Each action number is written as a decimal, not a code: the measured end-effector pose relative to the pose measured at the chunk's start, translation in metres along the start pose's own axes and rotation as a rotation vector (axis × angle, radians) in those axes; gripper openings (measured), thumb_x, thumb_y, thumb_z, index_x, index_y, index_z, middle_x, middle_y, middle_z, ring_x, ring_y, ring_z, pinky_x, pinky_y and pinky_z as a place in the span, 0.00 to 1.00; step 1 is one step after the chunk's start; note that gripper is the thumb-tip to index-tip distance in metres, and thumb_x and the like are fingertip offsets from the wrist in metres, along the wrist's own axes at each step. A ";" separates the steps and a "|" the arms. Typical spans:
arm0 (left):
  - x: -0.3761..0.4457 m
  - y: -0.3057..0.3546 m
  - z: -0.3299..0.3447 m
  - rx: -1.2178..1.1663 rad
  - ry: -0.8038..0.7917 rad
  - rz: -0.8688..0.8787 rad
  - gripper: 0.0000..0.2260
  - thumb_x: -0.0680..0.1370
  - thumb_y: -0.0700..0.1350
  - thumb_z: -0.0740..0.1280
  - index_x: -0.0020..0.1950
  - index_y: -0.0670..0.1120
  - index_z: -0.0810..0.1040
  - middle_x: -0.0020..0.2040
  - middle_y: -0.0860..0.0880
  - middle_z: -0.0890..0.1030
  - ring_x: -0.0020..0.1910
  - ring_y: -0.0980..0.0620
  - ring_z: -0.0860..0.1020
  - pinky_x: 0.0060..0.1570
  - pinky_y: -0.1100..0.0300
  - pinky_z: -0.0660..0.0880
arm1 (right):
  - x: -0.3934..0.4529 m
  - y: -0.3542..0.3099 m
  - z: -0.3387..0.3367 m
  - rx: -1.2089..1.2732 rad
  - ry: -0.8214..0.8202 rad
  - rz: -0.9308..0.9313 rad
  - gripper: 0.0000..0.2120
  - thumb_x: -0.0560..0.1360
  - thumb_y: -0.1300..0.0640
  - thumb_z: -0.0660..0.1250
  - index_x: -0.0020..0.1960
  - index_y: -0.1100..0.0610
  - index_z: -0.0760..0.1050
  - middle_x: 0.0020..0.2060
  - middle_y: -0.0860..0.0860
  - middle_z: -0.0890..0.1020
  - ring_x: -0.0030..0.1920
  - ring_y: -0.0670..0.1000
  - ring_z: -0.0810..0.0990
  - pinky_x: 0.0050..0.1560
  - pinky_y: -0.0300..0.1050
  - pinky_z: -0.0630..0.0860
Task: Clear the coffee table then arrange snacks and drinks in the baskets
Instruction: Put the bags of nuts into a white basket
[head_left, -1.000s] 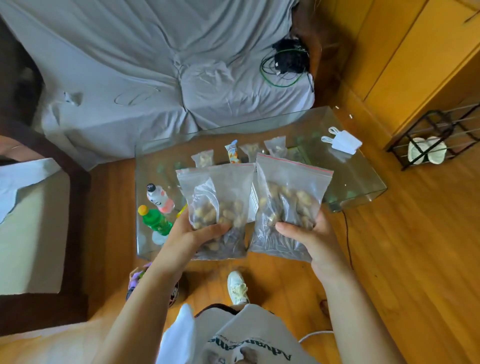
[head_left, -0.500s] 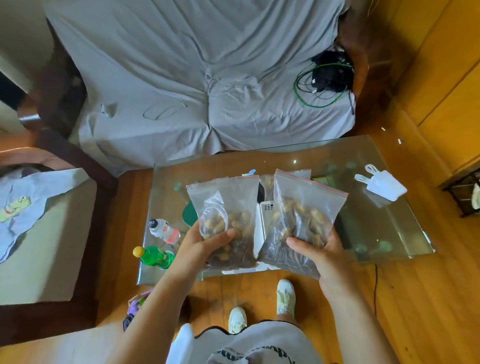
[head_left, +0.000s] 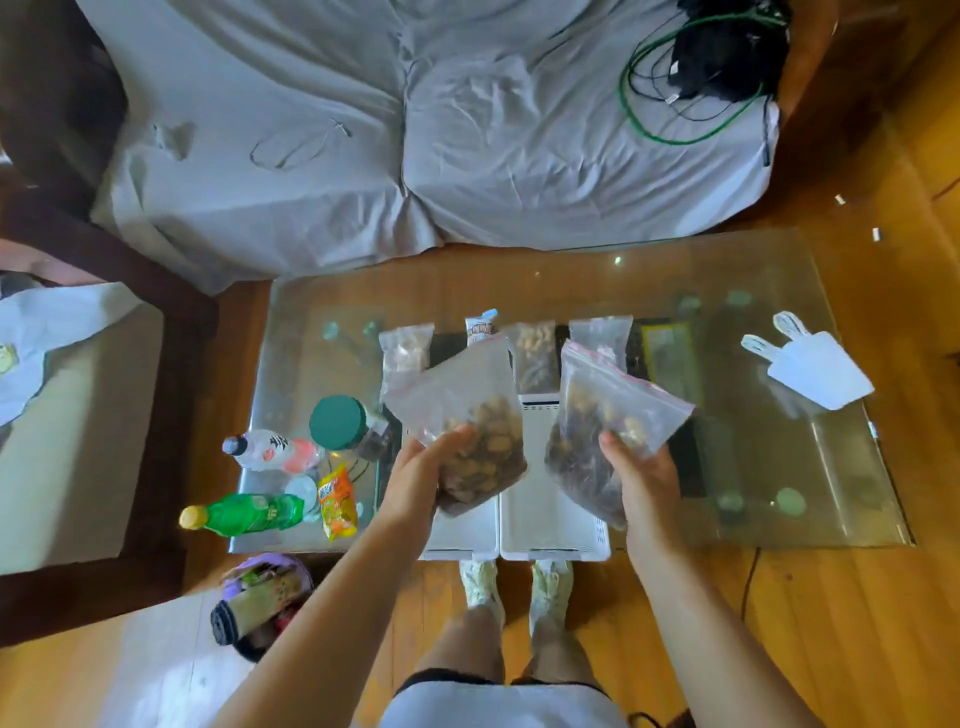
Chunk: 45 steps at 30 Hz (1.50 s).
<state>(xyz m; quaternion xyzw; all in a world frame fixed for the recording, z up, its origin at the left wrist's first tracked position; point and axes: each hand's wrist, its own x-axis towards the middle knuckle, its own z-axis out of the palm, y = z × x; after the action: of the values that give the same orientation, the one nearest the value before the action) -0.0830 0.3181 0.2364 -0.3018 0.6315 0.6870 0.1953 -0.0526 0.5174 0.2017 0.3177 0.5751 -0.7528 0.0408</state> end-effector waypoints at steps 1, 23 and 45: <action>0.013 -0.010 0.004 0.010 0.011 -0.015 0.07 0.71 0.46 0.70 0.47 0.50 0.76 0.44 0.48 0.82 0.46 0.46 0.80 0.41 0.56 0.77 | 0.011 0.012 -0.001 -0.004 0.017 0.018 0.09 0.73 0.56 0.68 0.49 0.44 0.74 0.42 0.38 0.82 0.42 0.34 0.80 0.37 0.28 0.73; 0.167 -0.166 0.027 0.800 0.049 -0.166 0.15 0.74 0.42 0.68 0.61 0.43 0.78 0.52 0.45 0.80 0.50 0.48 0.77 0.49 0.62 0.70 | 0.106 0.174 -0.013 -0.582 0.220 0.076 0.15 0.74 0.64 0.66 0.60 0.61 0.74 0.57 0.55 0.79 0.54 0.50 0.77 0.53 0.42 0.72; 0.162 -0.147 0.021 0.732 -0.206 -0.063 0.04 0.73 0.39 0.70 0.47 0.44 0.81 0.37 0.48 0.83 0.38 0.46 0.83 0.44 0.56 0.82 | 0.096 0.156 -0.011 -0.827 0.190 -0.221 0.04 0.72 0.64 0.66 0.43 0.65 0.79 0.35 0.56 0.81 0.37 0.55 0.80 0.33 0.40 0.74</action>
<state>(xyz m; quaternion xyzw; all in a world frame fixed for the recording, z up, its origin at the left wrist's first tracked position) -0.1111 0.3387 0.0199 -0.1605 0.8027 0.4365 0.3735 -0.0577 0.5044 0.0188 0.2791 0.8599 -0.4262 0.0306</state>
